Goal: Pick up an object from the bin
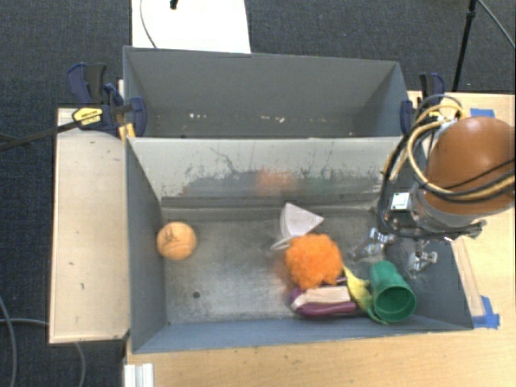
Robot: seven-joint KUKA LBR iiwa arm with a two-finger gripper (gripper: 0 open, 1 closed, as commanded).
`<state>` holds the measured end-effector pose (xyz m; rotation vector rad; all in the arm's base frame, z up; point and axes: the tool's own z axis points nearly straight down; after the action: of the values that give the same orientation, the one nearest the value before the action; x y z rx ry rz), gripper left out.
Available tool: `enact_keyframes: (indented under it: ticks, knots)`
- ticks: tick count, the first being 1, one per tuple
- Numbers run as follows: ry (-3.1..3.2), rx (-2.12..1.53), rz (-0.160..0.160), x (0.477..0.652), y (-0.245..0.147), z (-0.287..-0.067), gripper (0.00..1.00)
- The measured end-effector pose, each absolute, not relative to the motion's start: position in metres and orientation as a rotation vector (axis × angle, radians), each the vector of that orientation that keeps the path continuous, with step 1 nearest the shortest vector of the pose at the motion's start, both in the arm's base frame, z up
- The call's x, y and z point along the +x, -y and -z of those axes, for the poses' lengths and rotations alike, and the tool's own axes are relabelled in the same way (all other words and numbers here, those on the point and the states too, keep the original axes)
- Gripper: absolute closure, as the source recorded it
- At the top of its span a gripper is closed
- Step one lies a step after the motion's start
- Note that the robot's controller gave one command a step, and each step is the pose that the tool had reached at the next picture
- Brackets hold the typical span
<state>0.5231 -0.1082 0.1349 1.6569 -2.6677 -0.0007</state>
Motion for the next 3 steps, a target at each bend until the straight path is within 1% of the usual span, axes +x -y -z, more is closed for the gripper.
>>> enact_keyframes:
  ticks: [1,2,3]
  knots:
    - [2.564,1.82,0.003,0.516,0.107,-0.141,0.0]
    - [2.365,2.063,0.003,0.513,0.115,-0.129,0.0]
    - [2.214,2.258,-0.018,0.5,0.109,-0.095,0.0]
